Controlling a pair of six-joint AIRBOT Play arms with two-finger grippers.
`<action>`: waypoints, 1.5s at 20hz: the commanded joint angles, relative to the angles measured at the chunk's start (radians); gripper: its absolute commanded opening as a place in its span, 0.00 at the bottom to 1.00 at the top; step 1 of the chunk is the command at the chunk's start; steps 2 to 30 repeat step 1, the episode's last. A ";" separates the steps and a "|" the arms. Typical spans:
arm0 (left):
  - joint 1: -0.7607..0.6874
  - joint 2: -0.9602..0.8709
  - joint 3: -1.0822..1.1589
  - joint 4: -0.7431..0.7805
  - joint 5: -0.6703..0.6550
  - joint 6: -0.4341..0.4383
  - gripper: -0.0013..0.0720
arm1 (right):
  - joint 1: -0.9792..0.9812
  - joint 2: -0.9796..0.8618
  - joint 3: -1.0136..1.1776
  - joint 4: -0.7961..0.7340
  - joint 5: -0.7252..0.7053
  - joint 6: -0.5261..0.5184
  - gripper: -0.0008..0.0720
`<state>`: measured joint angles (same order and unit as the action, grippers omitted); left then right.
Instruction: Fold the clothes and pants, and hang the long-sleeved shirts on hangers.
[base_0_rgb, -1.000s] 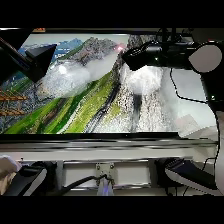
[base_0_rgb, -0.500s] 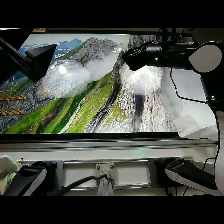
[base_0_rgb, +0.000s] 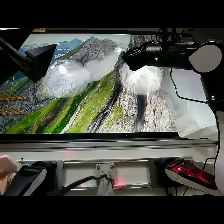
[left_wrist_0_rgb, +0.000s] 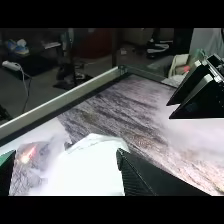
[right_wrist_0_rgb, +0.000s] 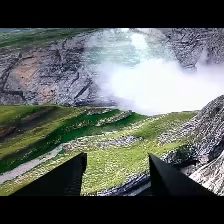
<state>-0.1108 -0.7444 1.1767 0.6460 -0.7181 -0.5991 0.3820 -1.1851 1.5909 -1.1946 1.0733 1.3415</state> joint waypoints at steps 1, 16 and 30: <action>0.001 0.001 0.001 0.000 0.000 0.000 0.96 | 0.001 0.000 0.000 0.000 0.000 0.000 0.64; 0.001 0.001 0.001 0.000 0.000 0.000 0.96 | 0.001 0.000 0.000 0.000 0.000 0.000 0.64; 0.001 0.001 0.001 0.000 0.000 0.000 0.96 | 0.001 0.000 0.000 0.000 0.000 0.000 0.64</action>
